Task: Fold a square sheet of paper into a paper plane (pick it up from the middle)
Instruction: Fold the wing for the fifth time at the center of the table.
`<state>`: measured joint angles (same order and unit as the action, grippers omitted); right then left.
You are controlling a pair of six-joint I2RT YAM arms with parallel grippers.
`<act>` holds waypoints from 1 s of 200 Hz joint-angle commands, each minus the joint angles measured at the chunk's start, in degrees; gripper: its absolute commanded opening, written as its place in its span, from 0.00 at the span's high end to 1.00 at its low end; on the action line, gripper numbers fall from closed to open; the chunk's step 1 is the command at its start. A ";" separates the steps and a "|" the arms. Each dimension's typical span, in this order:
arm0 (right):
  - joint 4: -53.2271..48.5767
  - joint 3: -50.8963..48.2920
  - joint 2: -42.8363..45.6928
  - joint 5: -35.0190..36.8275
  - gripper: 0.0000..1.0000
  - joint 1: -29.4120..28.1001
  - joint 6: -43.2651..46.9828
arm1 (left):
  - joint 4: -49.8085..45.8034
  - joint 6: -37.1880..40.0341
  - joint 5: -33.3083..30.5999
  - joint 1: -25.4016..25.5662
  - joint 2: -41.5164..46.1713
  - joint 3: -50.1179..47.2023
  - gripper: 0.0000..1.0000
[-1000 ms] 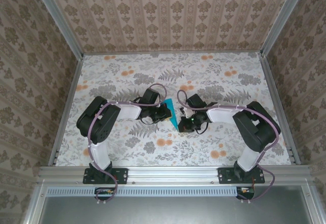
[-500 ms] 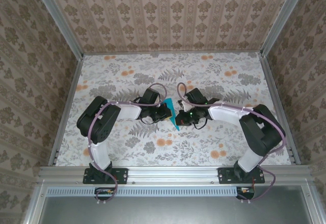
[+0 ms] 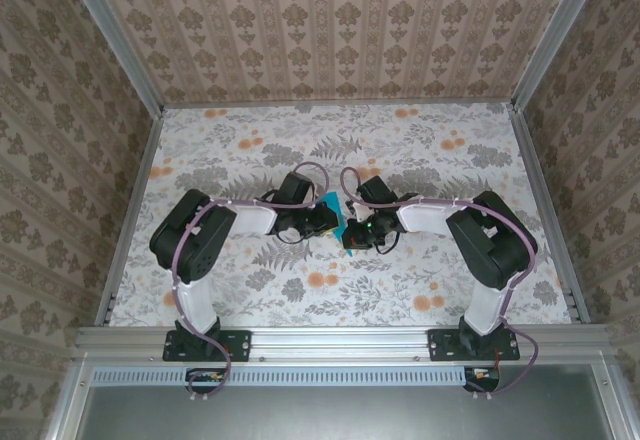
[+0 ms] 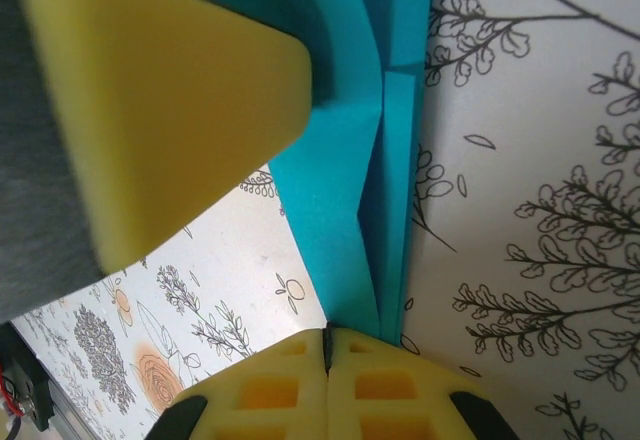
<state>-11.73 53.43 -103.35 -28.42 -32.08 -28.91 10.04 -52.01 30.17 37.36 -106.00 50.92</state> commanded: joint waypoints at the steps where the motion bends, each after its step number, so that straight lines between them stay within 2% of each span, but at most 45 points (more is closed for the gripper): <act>1: -0.84 -1.06 -1.80 3.40 0.98 0.74 -1.06 | 3.18 4.78 1.19 0.05 3.37 -1.50 0.84; 90: -1.36 -0.87 -2.54 2.43 0.98 1.05 -1.77 | 5.03 6.13 2.22 3.05 0.19 -2.45 0.90; 200: -6.90 -3.97 -2.38 2.84 0.98 2.01 1.48 | -2.79 11.55 -1.26 1.26 -3.78 0.74 0.92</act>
<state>-11.62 52.97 -103.63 -29.34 -31.09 -29.74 11.75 -44.16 31.11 39.86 -107.33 50.26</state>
